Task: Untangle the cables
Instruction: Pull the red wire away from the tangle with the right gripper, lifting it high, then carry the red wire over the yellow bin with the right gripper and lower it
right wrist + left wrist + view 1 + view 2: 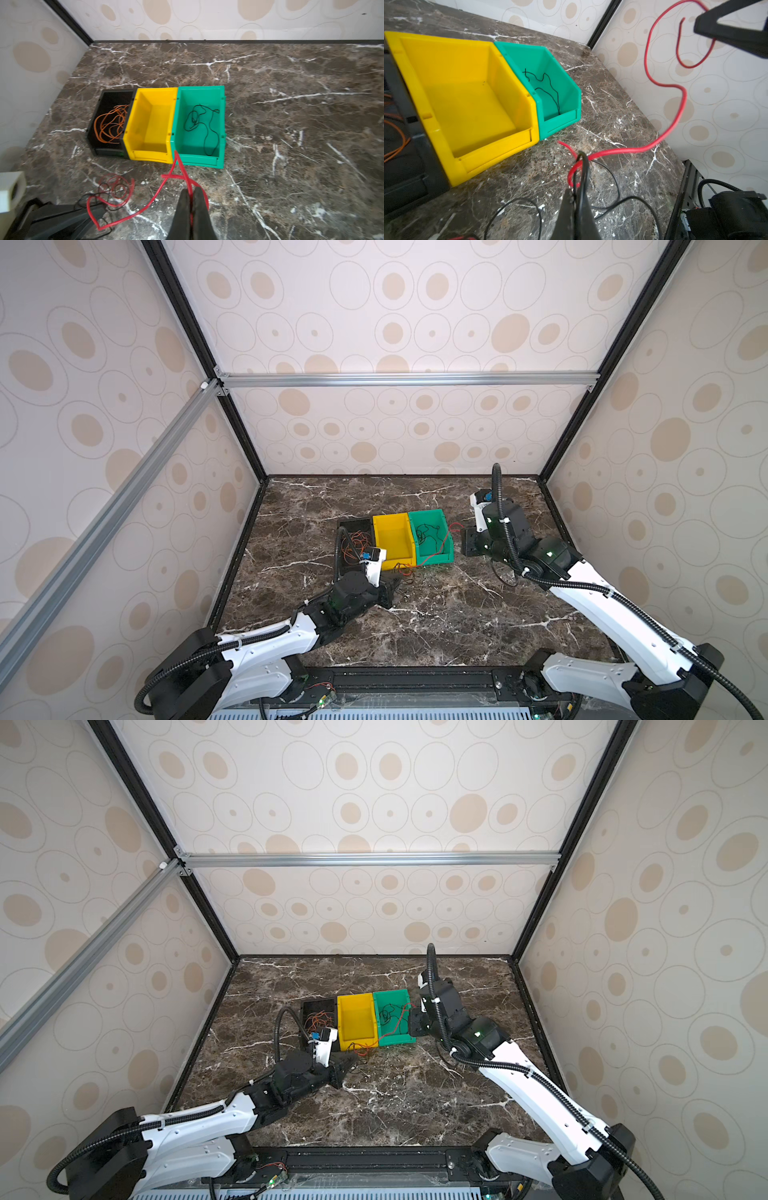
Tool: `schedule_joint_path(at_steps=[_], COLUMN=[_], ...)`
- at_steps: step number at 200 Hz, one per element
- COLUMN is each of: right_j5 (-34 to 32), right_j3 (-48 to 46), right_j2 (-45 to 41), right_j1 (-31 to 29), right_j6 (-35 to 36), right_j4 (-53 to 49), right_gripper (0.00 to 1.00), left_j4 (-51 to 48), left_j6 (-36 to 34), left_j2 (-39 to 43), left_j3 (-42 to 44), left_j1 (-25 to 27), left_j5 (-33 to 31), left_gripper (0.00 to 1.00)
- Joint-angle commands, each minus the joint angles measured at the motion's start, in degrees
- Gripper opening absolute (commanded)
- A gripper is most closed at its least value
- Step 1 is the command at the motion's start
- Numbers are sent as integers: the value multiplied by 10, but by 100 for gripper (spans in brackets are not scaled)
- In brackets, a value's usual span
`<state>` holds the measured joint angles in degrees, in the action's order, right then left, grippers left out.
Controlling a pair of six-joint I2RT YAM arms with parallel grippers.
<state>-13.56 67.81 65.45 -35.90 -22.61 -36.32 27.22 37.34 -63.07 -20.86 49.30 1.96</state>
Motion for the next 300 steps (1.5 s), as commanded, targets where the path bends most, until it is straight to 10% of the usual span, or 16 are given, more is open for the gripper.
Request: schedule_joint_path(at_steps=[1, 62, 156, 300], right_j5=[-82, -70, 295, 326], right_j3=[13, 6, 51, 221], right_j2=[-11, -18, 50, 337], right_j1=[17, 105, 96, 29], right_j6=[20, 29, 2, 1], right_j4=[-35, -48, 71, 144], right_gripper=[0, 0, 0, 0], left_j4=[-42, -80, -124, -55], left_j6=[31, 81, 110, 112], left_j2=[14, 49, 93, 150], left_j3=[11, 70, 101, 148], left_j1=[-10, -29, -52, -50], left_j5=[-30, -47, -7, 98], left_gripper=[1, 0, 6, 10])
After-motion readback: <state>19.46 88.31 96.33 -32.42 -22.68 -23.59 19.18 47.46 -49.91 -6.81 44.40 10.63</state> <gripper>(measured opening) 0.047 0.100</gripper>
